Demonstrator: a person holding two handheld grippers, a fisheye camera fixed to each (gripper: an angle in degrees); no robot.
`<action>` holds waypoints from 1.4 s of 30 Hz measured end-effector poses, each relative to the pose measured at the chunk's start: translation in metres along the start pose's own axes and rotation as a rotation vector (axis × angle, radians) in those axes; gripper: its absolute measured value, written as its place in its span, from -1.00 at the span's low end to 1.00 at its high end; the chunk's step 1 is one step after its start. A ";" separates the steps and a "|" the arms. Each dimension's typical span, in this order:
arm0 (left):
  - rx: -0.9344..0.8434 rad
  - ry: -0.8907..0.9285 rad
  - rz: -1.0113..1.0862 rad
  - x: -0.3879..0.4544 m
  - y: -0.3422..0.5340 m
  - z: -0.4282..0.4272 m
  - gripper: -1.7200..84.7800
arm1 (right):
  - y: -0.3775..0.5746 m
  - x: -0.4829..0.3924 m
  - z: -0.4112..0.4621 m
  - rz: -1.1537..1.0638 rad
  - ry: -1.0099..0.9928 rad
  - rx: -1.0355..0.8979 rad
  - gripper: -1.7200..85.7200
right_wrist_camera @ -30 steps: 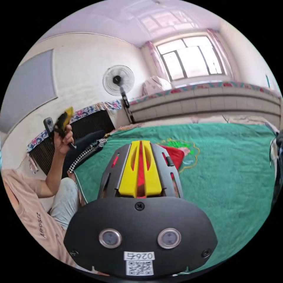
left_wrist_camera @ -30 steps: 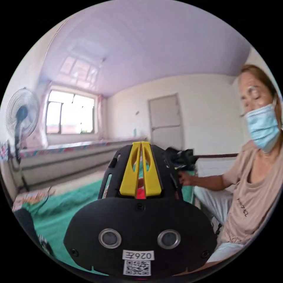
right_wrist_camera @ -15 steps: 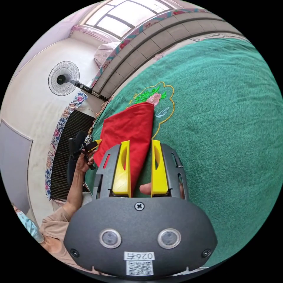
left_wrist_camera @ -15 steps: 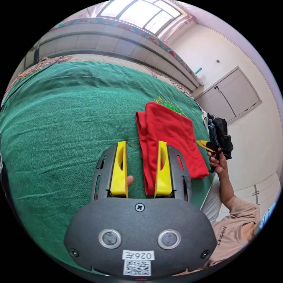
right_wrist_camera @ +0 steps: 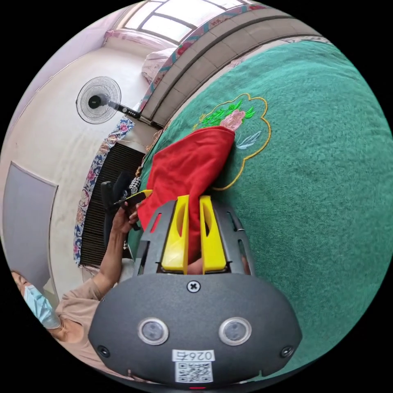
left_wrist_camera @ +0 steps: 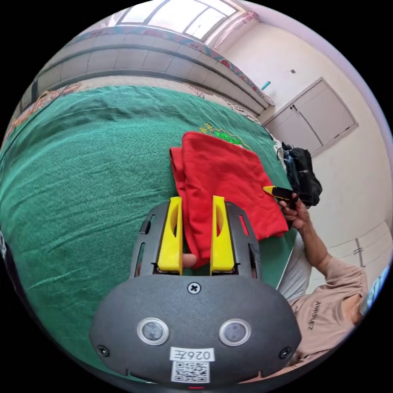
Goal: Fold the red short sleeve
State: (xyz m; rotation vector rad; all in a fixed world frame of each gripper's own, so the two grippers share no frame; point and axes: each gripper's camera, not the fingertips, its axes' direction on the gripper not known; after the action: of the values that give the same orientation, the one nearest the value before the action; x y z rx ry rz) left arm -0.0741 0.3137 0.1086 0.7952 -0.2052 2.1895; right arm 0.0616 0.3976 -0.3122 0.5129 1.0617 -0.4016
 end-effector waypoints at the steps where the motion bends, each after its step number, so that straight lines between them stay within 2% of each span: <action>1: 0.002 0.026 -0.013 0.000 -0.003 -0.005 -0.80 | 0.001 0.000 -0.009 0.010 -0.024 0.012 -0.95; 4: 0.002 0.047 -0.013 -0.002 -0.010 -0.007 -0.79 | 0.002 -0.006 -0.032 0.009 -0.037 0.003 -0.95; 7: 0.008 0.046 -0.023 -0.002 -0.020 -0.001 -0.69 | 0.006 -0.012 -0.044 0.009 0.063 0.027 -0.84; 10: 0.037 0.050 -0.037 -0.002 -0.026 -0.002 -0.69 | 0.009 -0.011 -0.028 0.001 0.032 0.002 -0.77; 12: 0.054 0.054 -0.040 -0.002 -0.028 -0.005 -0.72 | 0.015 -0.012 -0.023 -0.007 0.028 0.034 -0.77; 16: 0.039 0.203 -0.063 -0.011 -0.036 -0.005 -0.81 | 0.035 -0.005 -0.015 -0.005 0.021 0.049 -0.89; 19: 0.027 0.219 -0.067 -0.011 -0.045 -0.011 -0.81 | 0.051 0.008 -0.013 0.022 -0.042 0.065 -0.89; 27: 0.041 0.169 -0.051 0.004 -0.064 -0.031 -0.81 | 0.098 0.015 0.025 -0.023 0.015 0.047 -0.94; 31: 0.052 0.083 -0.001 0.030 -0.073 -0.050 -0.82 | 0.135 -0.006 0.039 -0.122 0.130 0.066 -0.95; 38: 0.076 0.083 0.027 0.067 -0.075 -0.081 -0.82 | 0.212 -0.033 0.071 -0.285 0.320 0.075 -0.95; 42: 0.113 0.050 0.060 0.097 -0.074 -0.109 -0.82 | 0.251 -0.031 0.090 -0.340 0.362 0.081 -0.96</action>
State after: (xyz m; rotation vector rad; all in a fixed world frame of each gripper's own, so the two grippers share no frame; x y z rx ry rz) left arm -0.1208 0.4663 0.0724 0.8046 -0.0812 2.2915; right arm 0.2497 0.5522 -0.1981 0.4872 1.4954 -0.6702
